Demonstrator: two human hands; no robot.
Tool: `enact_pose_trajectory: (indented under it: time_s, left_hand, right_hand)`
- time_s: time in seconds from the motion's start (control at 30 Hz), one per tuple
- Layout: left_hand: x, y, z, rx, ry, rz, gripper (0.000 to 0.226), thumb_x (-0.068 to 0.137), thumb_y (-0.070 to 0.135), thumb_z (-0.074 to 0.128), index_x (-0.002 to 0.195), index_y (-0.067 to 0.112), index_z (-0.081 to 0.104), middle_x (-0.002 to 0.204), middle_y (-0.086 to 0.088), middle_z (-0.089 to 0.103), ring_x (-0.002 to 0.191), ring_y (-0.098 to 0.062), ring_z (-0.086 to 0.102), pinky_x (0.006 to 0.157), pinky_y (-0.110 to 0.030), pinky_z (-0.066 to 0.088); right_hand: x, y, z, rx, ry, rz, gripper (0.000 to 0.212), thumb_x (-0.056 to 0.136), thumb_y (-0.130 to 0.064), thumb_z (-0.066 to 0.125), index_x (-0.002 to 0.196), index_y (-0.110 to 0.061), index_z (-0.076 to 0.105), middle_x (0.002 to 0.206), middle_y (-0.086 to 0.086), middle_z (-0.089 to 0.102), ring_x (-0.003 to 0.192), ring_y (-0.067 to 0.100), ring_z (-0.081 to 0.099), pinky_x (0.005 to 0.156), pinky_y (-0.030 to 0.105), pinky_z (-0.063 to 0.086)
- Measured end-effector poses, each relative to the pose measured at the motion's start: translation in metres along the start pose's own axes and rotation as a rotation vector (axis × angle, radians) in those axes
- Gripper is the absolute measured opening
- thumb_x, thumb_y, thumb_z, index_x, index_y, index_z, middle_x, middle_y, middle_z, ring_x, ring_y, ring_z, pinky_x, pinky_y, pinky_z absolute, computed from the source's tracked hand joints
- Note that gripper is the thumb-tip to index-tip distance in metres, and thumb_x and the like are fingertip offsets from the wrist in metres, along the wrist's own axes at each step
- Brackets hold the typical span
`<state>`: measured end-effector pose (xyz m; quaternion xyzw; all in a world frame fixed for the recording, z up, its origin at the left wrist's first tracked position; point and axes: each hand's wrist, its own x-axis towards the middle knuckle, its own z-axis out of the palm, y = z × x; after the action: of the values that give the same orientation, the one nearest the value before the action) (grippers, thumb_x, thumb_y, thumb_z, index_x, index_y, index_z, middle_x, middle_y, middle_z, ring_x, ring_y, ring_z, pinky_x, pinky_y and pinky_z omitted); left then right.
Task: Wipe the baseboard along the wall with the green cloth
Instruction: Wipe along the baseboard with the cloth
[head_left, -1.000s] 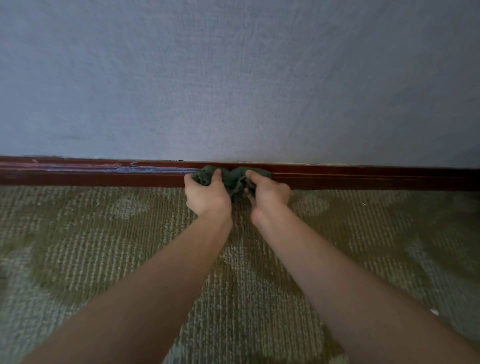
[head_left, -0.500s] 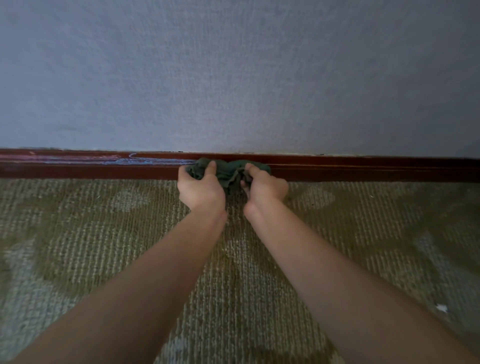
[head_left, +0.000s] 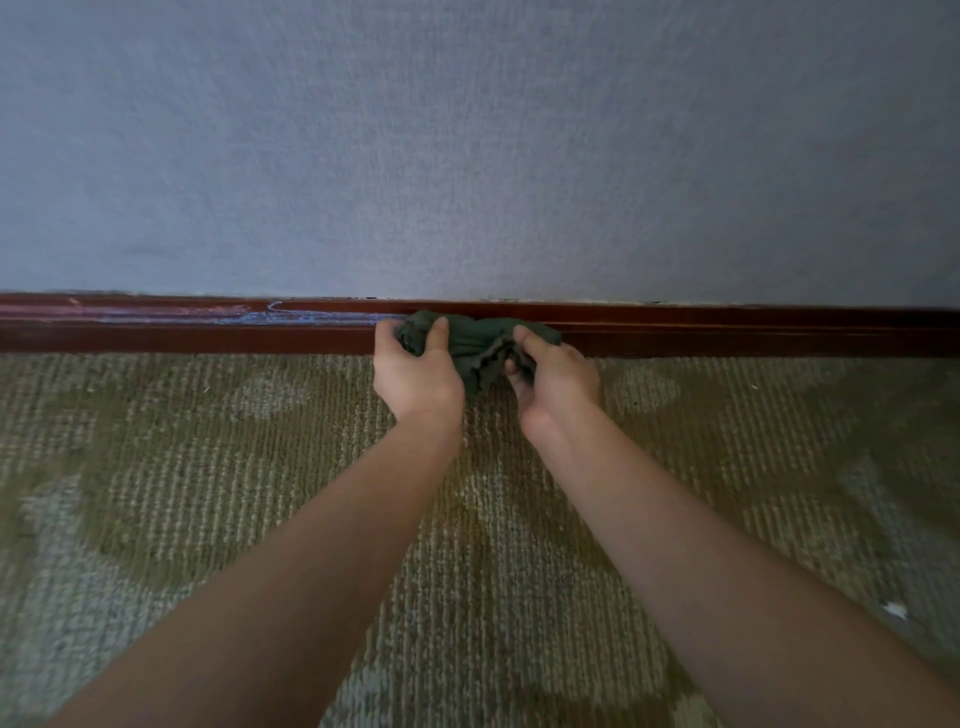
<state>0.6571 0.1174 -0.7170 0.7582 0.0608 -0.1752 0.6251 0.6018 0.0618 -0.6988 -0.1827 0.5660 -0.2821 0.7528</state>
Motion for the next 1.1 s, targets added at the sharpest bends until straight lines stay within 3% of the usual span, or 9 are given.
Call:
enact_pose_trajectory:
  time_s: [0.1,0.37,0.47,0.53,0.63,0.77,0.87,1.0,1.1]
  left_hand:
    - [-0.003,-0.006,-0.005,0.117,-0.065,0.103,0.008,0.096,0.019,0.052,0.095,0.014,0.045,0.078,0.009,0.051,0.069,-0.002,0.052,0.048,-0.004,0.041]
    - [-0.013,0.008,-0.007,-0.111,-0.025,-0.153,0.028,0.090,-0.005,0.040,0.096,0.022,0.042,0.086,0.003,0.049,0.075,-0.014,0.052,0.063,-0.028,0.049]
    - [-0.014,0.016,-0.014,-0.284,-0.148,-0.264,0.015,0.088,0.009,0.054,0.089,0.021,0.045,0.100,-0.009,0.056,0.096,-0.026,0.057,0.087,-0.044,0.051]
    - [-0.009,0.020,-0.022,-0.304,-0.257,-0.295,0.016,0.088,0.023,0.062,0.089,0.019,0.047,0.104,-0.012,0.059,0.100,-0.029,0.060,0.088,-0.048,0.051]
    - [0.002,0.025,-0.033,-0.100,-0.393,-0.100,0.021,0.086,0.013,0.065,0.080,0.015,0.045,0.094,-0.014,0.055,0.096,-0.031,0.058,0.087,-0.051,0.050]
    - [0.013,0.033,-0.041,0.181,-0.504,0.184,0.032,0.080,-0.002,0.065,0.079,0.020,0.043,0.081,0.001,0.049,0.076,-0.016,0.051,0.067,-0.028,0.048]
    - [0.009,0.032,-0.043,0.390,-0.416,0.336,0.035,0.079,0.000,0.068,0.094,0.021,0.045,0.085,0.011,0.051,0.075,-0.001,0.052,0.061,-0.009,0.046]
    - [0.002,0.021,-0.035,0.442,-0.206,0.386,0.032,0.078,0.003,0.071,0.101,0.013,0.051,0.102,-0.005,0.057,0.090,-0.017,0.054,0.078,-0.025,0.047]
    - [-0.001,0.019,-0.022,0.452,-0.083,0.382,0.027,0.078,0.004,0.071,0.100,0.007,0.055,0.105,-0.009,0.056,0.086,-0.013,0.047,0.069,-0.011,0.034]
  right_hand:
    - [-0.002,0.006,-0.007,0.004,-0.071,0.042,0.009,0.090,-0.001,0.056,0.094,-0.009,0.052,0.096,0.011,0.056,0.089,0.023,0.056,0.061,0.026,0.051]
    - [-0.008,0.006,-0.007,-0.064,-0.162,-0.009,0.017,0.086,0.004,0.052,0.078,-0.011,0.049,0.090,0.013,0.055,0.084,0.024,0.054,0.065,0.032,0.050]
    - [-0.006,0.000,-0.013,-0.311,-0.206,-0.201,0.025,0.082,0.002,0.059,0.067,-0.014,0.047,0.084,0.012,0.057,0.083,0.026,0.055,0.073,0.039,0.049]
    - [-0.004,-0.008,-0.018,-0.580,-0.200,-0.387,0.028,0.079,0.002,0.062,0.067,-0.018,0.048,0.086,0.010,0.056,0.086,0.027,0.055,0.075,0.042,0.049]
    - [-0.004,-0.019,-0.021,-0.817,-0.244,-0.631,0.032,0.077,0.002,0.066,0.078,-0.024,0.048,0.083,-0.005,0.053,0.079,0.010,0.052,0.068,0.026,0.047]
    - [-0.003,-0.022,-0.019,-1.057,-0.218,-0.802,0.026,0.078,-0.004,0.069,0.095,-0.019,0.056,0.089,-0.010,0.055,0.086,0.007,0.051,0.071,0.015,0.038]
    - [-0.002,-0.014,-0.016,-1.059,-0.100,-0.764,0.025,0.077,-0.008,0.072,0.099,-0.013,0.061,0.097,0.001,0.059,0.088,0.012,0.054,0.074,0.021,0.042]
    - [-0.004,0.001,-0.011,-0.967,-0.048,-0.691,0.022,0.080,-0.005,0.069,0.094,-0.014,0.054,0.102,0.010,0.057,0.094,0.023,0.057,0.081,0.039,0.052]
    - [-0.003,0.004,-0.008,-0.943,0.012,-0.755,0.023,0.080,-0.004,0.068,0.090,-0.015,0.051,0.103,0.011,0.057,0.090,0.018,0.056,0.080,0.027,0.049]
